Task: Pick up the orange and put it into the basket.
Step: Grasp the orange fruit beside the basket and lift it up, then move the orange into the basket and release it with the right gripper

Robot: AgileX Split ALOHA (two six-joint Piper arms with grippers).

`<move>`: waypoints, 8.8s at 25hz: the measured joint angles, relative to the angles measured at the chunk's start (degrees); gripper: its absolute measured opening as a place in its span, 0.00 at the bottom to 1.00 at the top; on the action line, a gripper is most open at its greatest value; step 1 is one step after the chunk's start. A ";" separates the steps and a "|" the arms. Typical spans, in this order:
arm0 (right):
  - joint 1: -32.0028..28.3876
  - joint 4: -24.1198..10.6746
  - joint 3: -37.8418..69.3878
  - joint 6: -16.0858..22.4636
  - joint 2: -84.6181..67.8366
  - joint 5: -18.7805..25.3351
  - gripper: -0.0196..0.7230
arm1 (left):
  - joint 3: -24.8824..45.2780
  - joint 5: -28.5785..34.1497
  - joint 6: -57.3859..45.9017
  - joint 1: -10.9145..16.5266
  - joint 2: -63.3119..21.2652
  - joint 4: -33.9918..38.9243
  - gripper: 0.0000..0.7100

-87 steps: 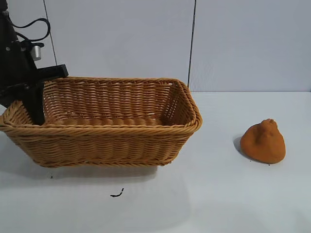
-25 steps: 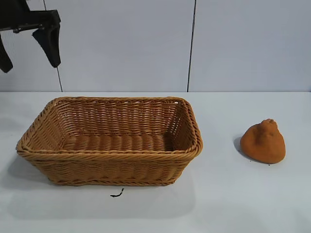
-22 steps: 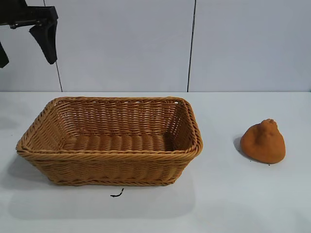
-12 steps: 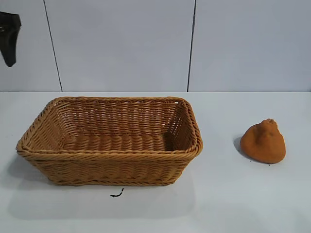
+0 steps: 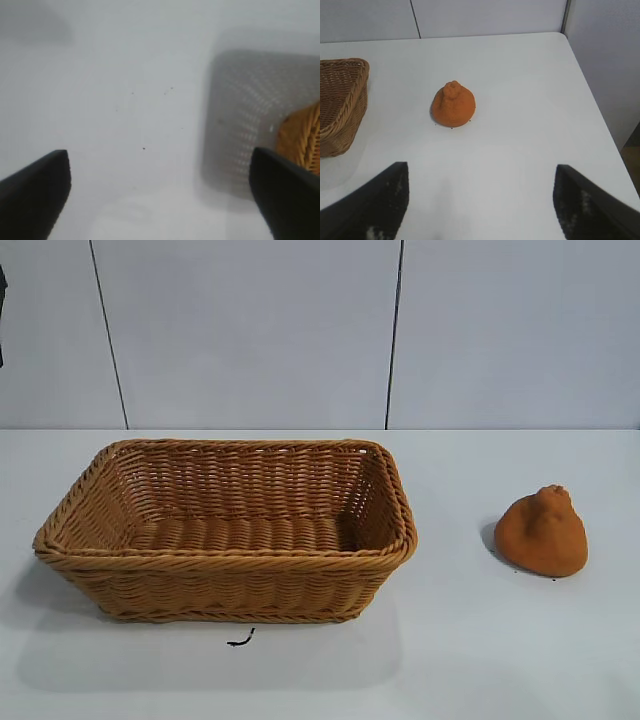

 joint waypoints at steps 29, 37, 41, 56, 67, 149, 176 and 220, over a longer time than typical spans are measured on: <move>0.00 0.00 0.00 0.00 0.00 0.00 0.76 | 53.77 -0.96 1.79 0.00 -60.75 0.00 0.98; 0.00 0.00 0.00 0.00 0.00 0.00 0.76 | 70.09 -7.15 1.79 0.00 -88.00 -0.04 0.98; 0.00 0.00 0.00 0.00 0.00 0.00 0.76 | 73.28 -7.47 1.79 0.00 -98.83 -0.46 0.98; 0.00 0.00 0.00 0.00 0.00 0.00 0.76 | 73.44 -8.29 1.79 0.00 -106.94 -0.46 0.98; 0.00 0.00 0.00 0.00 0.00 0.00 0.76 | 73.50 -8.34 1.79 -4.18 -112.83 -1.24 0.98; 0.00 9.24 -49.06 -3.20 121.16 -14.23 0.29 | 73.50 -8.34 1.79 -4.18 -112.89 -1.79 0.98; 3.75 8.55 -77.33 -5.12 115.41 11.19 0.10 | 73.50 -8.34 1.79 -4.18 -112.89 -1.79 0.98; 34.83 8.39 -78.87 -0.46 133.37 -2.69 0.83 | 73.50 -8.37 1.79 -4.18 -112.89 -1.86 0.98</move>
